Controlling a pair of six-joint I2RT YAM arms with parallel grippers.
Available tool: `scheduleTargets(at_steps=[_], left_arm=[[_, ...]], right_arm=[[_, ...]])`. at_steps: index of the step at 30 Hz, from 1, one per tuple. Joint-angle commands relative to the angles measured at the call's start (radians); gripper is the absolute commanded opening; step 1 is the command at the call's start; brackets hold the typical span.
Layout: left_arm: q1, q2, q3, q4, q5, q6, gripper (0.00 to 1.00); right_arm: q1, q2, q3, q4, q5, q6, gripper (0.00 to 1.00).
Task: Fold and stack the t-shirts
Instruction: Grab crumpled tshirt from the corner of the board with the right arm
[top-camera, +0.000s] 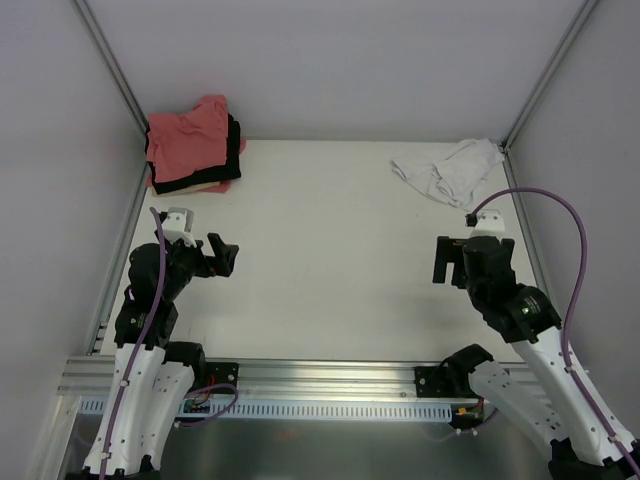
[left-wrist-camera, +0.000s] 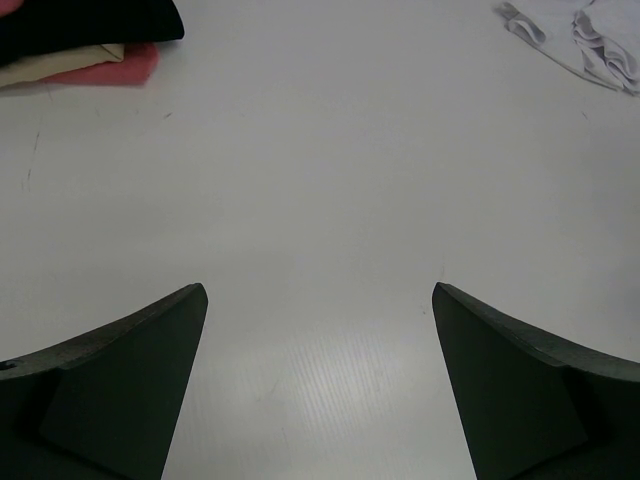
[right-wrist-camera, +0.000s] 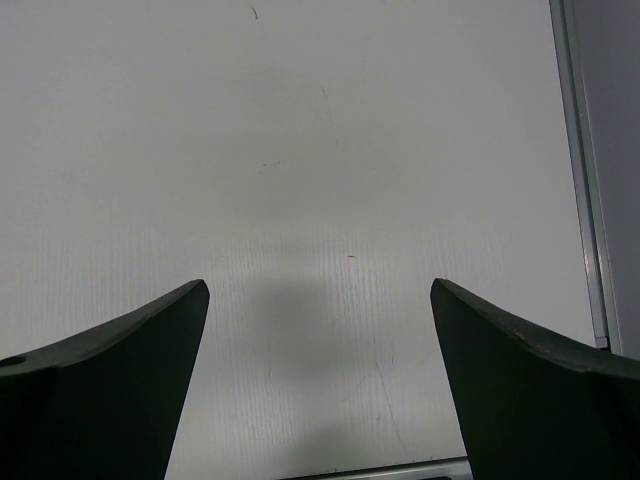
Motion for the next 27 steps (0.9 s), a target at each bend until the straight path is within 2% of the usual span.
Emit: scheduleTargets(at_steps=[1, 12, 15, 17, 19, 23, 27], left_arm=[[-0.01, 0.0, 0.038, 0.003, 0.018, -0.007, 0.99], [-0.01, 0.022, 0.046, -0.013, 0.004, -0.007, 0.99], [-0.01, 0.03, 0.05, -0.02, 0.007, -0.009, 0.99], [-0.01, 0.03, 0.049, -0.02, 0.013, -0.012, 0.99], [-0.01, 0.025, 0.049, -0.018, 0.02, -0.015, 0.99], [-0.01, 0.019, 0.049, -0.02, 0.023, -0.019, 0.99], [-0.01, 0.011, 0.049, -0.02, 0.02, -0.019, 0.99]], right_arm=[[0.003, 0.003, 0.0, 0.001, 0.022, 0.019, 0.99], [0.003, 0.071, 0.019, -0.017, 0.156, 0.106, 0.99], [0.002, 0.109, 0.023, 0.012, 0.085, 0.1, 0.99], [0.003, 0.14, 0.028, 0.046, 0.042, 0.037, 0.99], [0.003, 0.233, 0.056, 0.054, 0.052, -0.007, 0.99], [-0.003, 0.471, 0.268, 0.015, 0.115, -0.064, 1.0], [-0.047, 0.721, 0.624, -0.003, 0.091, -0.099, 0.99]])
